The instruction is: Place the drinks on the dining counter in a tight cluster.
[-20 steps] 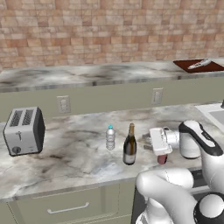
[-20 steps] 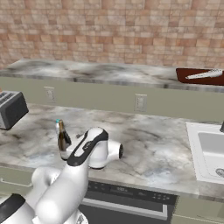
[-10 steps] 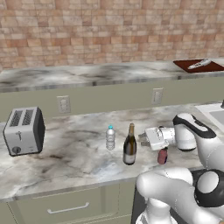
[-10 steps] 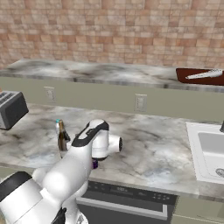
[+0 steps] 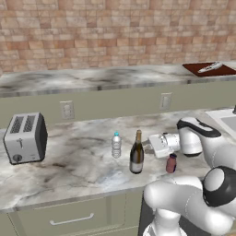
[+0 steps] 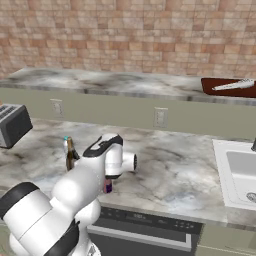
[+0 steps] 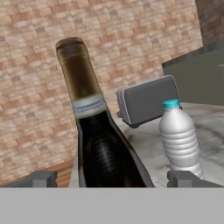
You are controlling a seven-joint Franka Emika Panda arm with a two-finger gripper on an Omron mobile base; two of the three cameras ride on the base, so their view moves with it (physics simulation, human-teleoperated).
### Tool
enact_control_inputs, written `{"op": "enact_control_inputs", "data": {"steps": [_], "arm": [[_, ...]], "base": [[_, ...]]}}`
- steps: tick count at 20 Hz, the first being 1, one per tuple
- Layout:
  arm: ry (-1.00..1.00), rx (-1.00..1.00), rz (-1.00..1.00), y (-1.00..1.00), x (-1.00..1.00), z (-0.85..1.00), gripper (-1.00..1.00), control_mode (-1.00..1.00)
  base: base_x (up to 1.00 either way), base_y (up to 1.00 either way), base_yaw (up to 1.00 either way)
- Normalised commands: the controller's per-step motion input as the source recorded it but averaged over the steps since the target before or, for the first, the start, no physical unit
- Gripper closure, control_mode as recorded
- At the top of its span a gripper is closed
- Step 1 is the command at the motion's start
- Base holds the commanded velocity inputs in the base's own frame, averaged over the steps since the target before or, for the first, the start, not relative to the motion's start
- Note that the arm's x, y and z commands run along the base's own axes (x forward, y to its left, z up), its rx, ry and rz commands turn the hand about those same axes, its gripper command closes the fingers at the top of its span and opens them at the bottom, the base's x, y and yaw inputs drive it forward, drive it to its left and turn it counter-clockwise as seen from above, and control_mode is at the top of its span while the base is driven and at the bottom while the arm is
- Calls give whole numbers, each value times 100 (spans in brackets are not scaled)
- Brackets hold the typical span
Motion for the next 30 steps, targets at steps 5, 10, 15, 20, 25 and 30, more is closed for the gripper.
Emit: {"op": "enact_control_inputs", "data": {"steps": [5,10,15,20,25,30], "arm": [[0,0,3,13,0,-5,-100,-100],[0,0,1,16,0,-9,-100,-100],[0,0,1,11,0,-1,-100,-100],[0,0,1,6,0,0,-100,-100],[0,0,0,0,0,0,100,-100],[0,0,0,0,0,0,100,-100]], "base": [[0,0,0],[0,0,0],[0,0,0],[0,0,0],[0,0,0],[0,0,0]]}}
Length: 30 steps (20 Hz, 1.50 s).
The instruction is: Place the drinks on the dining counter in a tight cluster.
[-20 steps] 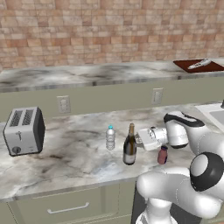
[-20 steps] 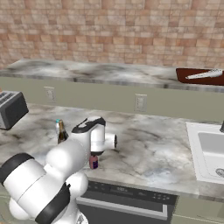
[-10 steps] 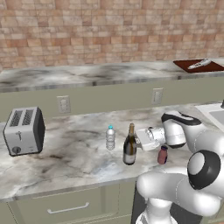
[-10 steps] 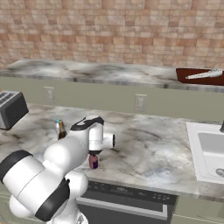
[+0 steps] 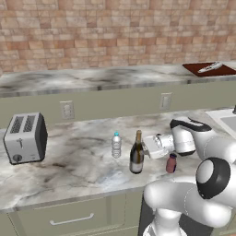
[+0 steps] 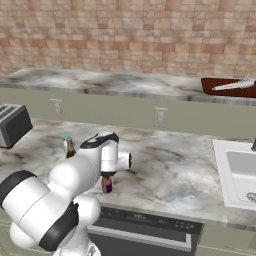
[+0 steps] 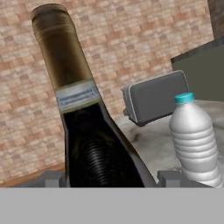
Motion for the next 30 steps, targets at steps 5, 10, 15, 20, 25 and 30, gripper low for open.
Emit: {"op": "enact_control_inputs", "data": {"steps": [5,10,15,20,25,30], "arm": [[0,0,0,0,0,0,100,-100],[0,0,-3,-15,-4,35,100,-100],[2,0,-3,-25,-40,95,100,-100],[0,0,-1,-7,-80,82,100,-100],[-3,0,-2,0,-77,81,100,-100],[-13,0,-5,0,-56,73,100,-100]], "base": [[0,0,0],[0,0,0],[0,0,0],[0,0,0],[0,0,0],[0,0,0]]}}
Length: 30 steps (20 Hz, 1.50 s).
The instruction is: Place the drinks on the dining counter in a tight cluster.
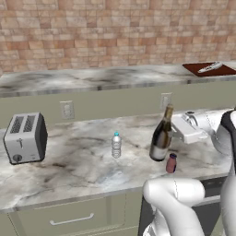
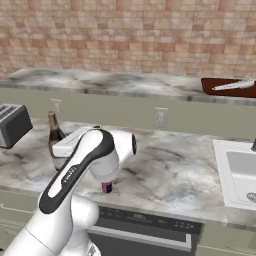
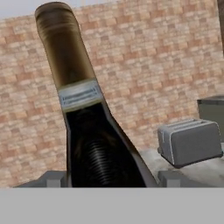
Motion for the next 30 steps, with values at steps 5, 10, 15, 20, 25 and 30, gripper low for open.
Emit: {"op": "enact_control_inputs", "data": {"steps": [5,10,15,20,25,30], "arm": [[-14,0,-4,0,-26,46,100,-100],[0,-2,0,0,-4,19,100,-100],[0,0,0,0,0,0,100,-100],[0,0,0,0,-9,0,100,100],[0,0,0,0,0,0,100,100],[0,0,0,0,0,0,100,100]], "base": [[0,0,0],[0,0,0],[0,0,0],[-22,6,0],[-75,94,-13],[-50,100,-25]]}}
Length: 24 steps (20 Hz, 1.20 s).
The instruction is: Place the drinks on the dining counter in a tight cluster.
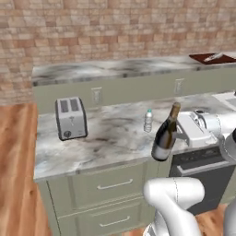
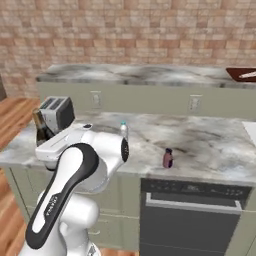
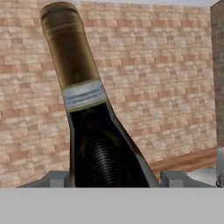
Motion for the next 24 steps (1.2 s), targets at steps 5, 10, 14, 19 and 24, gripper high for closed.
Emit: {"op": "enact_control_inputs", "data": {"steps": [5,10,14,19,24], "arm": [[0,0,0,0,0,0,100,100],[0,0,0,0,0,0,100,100],[0,0,0,0,0,0,100,100],[0,0,0,0,0,0,100,100],[0,0,0,0,0,0,100,100]], "base": [[-30,100,-35],[-22,100,-40],[-16,100,-42],[-16,100,-41],[-1,100,-37]]}}
